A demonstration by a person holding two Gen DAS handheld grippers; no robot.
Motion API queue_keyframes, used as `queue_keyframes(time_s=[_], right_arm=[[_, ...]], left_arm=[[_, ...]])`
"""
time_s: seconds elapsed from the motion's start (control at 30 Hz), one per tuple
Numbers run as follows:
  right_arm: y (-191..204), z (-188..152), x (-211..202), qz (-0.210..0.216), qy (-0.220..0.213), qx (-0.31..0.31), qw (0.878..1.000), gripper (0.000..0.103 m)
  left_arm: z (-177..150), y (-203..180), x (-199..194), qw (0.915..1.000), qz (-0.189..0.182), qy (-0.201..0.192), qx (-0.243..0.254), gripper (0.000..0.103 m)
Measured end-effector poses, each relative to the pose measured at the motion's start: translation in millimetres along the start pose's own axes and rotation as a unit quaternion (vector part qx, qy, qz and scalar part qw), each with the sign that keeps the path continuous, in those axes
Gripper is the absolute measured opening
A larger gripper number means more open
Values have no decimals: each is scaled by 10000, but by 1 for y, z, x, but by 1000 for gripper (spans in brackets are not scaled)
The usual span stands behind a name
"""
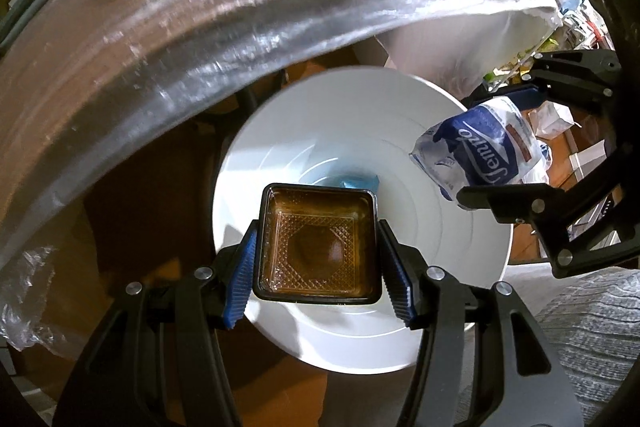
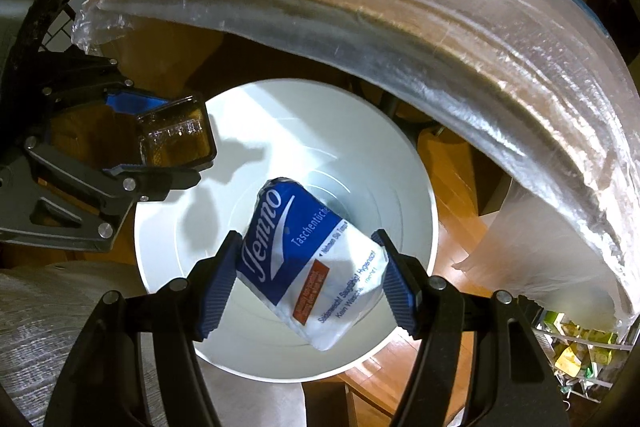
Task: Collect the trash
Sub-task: 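Carry the tray and tissue pack with both tools over the white bin, then open both tools to drop the tray and tissue pack into the bin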
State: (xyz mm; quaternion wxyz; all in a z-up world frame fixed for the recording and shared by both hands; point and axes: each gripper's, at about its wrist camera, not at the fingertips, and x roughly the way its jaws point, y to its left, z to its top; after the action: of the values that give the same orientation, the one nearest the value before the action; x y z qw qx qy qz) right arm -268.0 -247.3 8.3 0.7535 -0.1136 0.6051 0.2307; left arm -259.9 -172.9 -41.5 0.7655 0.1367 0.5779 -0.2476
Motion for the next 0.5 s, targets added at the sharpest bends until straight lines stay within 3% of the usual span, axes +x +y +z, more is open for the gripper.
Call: queue_keyframes(time_s=[0.5], right_arm=[[-7, 3, 24, -40, 163, 112, 9998, 65]], left_arm=[[11, 1, 31, 9996, 35, 286, 55, 57]])
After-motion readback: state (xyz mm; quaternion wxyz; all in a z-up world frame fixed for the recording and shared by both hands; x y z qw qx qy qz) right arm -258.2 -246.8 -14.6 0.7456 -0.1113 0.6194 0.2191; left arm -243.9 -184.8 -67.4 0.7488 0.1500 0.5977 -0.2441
